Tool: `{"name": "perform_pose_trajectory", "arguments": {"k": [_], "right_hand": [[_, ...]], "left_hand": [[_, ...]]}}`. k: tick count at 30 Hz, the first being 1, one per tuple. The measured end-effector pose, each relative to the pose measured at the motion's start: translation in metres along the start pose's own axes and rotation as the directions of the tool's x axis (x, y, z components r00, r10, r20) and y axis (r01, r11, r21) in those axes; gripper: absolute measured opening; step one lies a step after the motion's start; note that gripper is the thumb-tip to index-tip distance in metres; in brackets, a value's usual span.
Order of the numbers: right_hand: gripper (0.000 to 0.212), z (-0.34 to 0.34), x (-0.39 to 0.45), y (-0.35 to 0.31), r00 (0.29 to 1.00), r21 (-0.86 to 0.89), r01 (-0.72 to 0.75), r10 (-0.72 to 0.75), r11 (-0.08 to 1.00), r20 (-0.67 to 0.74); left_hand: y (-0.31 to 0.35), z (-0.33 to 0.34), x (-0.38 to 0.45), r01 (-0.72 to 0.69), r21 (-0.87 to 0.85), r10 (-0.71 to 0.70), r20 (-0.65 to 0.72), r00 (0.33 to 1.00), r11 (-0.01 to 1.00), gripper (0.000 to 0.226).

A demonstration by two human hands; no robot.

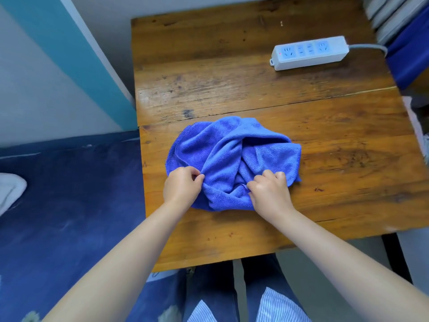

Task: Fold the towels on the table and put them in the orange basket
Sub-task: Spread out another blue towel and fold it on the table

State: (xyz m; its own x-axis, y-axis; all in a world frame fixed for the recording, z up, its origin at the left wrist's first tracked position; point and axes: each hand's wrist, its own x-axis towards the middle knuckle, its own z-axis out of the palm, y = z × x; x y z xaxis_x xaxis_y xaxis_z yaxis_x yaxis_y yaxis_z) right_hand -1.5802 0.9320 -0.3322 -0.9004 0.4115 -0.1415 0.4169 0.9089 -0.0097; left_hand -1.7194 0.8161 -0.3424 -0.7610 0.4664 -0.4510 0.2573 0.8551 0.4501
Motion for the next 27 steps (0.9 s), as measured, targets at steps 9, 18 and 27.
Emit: {"name": "perform_pose_trajectory", "arguments": {"k": [9,18,27], "right_hand": [[0.011,0.001,-0.059,0.05,0.708,0.685,-0.517,0.706,0.512,0.007],[0.018,0.013,-0.077,0.054,0.875,0.286,-0.481,0.475,0.829,0.095],[0.025,0.023,-0.027,0.047,0.95,0.089,-0.211,0.182,0.973,0.255]], "left_hand": [[0.022,0.01,-0.012,-0.062,-0.013,0.061,-0.059,0.996,0.998,0.024],[0.021,0.016,-0.016,-0.076,0.317,0.03,0.147,0.989,0.945,0.013],[0.005,0.009,-0.018,0.034,0.154,-0.049,0.095,0.994,0.987,0.015]]}}
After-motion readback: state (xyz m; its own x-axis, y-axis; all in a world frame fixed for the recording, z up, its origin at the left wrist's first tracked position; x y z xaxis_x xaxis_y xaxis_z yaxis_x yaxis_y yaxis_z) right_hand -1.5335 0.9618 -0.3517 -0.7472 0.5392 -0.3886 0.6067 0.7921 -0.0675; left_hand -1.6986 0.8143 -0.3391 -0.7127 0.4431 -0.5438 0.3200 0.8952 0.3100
